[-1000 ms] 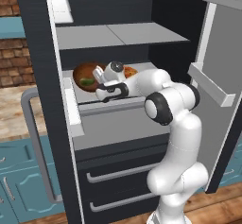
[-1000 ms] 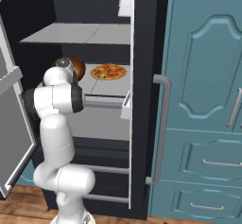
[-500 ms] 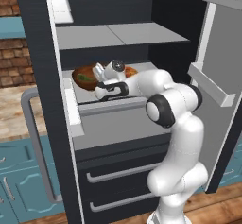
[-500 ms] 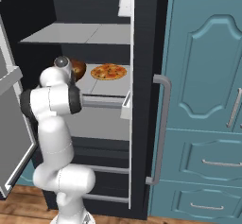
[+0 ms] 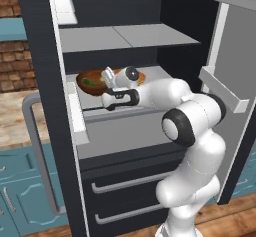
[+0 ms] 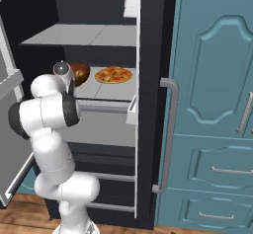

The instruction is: Pick the chicken drumstick and cucumber from their plates and place them in the bowl. Then put the bowl in the fridge.

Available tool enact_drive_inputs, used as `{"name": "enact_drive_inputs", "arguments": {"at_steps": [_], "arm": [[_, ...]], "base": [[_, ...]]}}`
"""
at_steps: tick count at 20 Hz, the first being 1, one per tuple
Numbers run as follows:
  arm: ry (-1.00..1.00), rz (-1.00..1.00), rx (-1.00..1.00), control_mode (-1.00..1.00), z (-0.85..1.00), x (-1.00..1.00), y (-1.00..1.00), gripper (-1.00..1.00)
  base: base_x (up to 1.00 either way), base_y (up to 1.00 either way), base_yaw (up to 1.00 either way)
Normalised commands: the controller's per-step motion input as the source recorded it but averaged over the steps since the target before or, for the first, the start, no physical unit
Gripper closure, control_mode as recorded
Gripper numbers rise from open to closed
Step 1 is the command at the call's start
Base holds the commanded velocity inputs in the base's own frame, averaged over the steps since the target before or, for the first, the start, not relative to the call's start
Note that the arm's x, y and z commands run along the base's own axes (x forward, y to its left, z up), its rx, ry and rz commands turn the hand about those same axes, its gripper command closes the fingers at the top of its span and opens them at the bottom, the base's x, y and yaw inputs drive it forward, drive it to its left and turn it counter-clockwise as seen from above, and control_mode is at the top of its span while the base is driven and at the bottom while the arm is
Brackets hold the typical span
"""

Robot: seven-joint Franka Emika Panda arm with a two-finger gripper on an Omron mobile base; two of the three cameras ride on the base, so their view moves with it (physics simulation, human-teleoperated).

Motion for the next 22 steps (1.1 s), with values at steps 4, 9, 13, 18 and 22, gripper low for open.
{"name": "enact_drive_inputs", "arguments": {"at_steps": [4, 9, 13, 18, 22], "arm": [[0.00, 0.00, 0.00, -1.00, 0.51, -0.38, -0.18, -1.00], [0.00, 0.00, 0.00, -1.00, 0.37, -0.53, -0.21, -1.00], [0.00, 0.00, 0.00, -1.00, 0.24, -0.62, -0.21, -1.00], [0.00, 0.00, -0.01, -1.00, 0.14, -0.70, -0.20, -1.00], [-0.03, 0.05, -0.11, -1.00, 0.12, -0.75, -0.21, -1.00]], "base": [[0.00, 0.00, 0.00], [0.00, 0.00, 0.00], [0.00, 0.00, 0.00], [0.00, 0.00, 0.00], [0.00, 0.00, 0.00]]}}
